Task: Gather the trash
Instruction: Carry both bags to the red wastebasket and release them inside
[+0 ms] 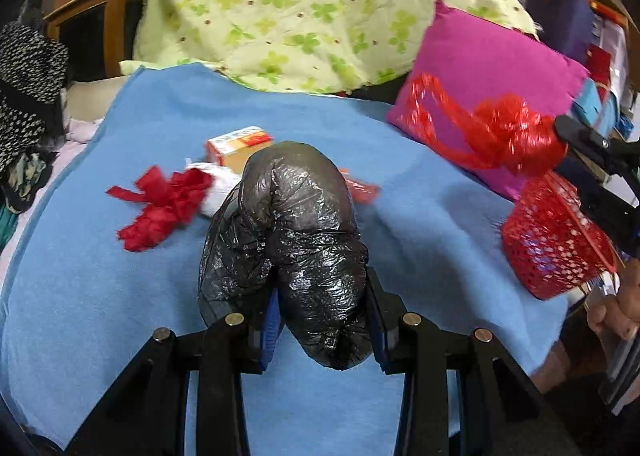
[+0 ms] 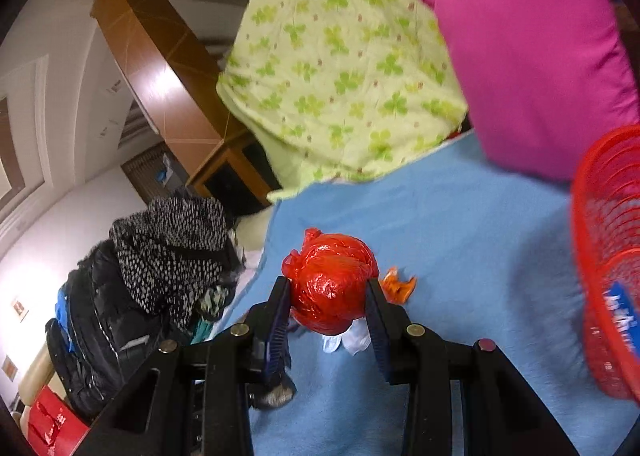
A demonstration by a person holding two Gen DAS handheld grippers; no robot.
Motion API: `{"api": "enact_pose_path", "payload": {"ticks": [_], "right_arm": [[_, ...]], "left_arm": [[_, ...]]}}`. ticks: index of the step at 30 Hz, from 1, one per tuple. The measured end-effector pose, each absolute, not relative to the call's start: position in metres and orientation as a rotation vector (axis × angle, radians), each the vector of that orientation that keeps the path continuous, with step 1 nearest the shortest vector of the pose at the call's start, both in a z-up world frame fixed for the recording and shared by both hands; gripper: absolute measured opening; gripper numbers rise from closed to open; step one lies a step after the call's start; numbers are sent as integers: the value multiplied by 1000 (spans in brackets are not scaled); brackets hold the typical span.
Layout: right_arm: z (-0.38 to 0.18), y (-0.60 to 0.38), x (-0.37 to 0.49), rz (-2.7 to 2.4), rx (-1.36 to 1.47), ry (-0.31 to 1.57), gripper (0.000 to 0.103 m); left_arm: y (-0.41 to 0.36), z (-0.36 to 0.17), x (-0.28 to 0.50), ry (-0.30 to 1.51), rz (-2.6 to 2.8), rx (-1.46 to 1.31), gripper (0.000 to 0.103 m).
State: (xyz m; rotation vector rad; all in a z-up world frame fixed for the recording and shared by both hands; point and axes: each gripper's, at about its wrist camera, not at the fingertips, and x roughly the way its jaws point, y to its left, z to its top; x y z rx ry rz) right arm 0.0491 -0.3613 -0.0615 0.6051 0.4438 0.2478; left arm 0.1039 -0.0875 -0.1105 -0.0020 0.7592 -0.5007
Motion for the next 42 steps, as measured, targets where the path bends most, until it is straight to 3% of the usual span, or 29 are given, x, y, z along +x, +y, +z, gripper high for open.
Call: {"api": "enact_pose_path", "payload": {"ticks": [14, 24, 27, 29, 30, 31, 42], "right_arm": [[-31, -469, -80, -112, 649, 86, 40], [-63, -543, -112, -252, 835, 63, 40], [-74, -555, -116, -251, 911, 60, 43], [-79, -560, -116, -251, 947, 59, 59], [-80, -561, -116, -262, 956, 53, 64], [-82, -562, -119, -267, 959, 45, 66], [-61, -532, -111, -259, 811, 5, 66]], "left_arm": [[-219, -17, 79, 673, -811, 132, 40], [-342, 9, 52, 703, -1027, 240, 41], [-368, 1, 50, 745, -1048, 282, 46], [-379, -6, 50, 762, -1047, 295, 55], [-381, -8, 51, 769, -1049, 295, 64], [-381, -11, 50, 771, -1048, 290, 65], [-291, -24, 73, 734, -921, 180, 66]]}}
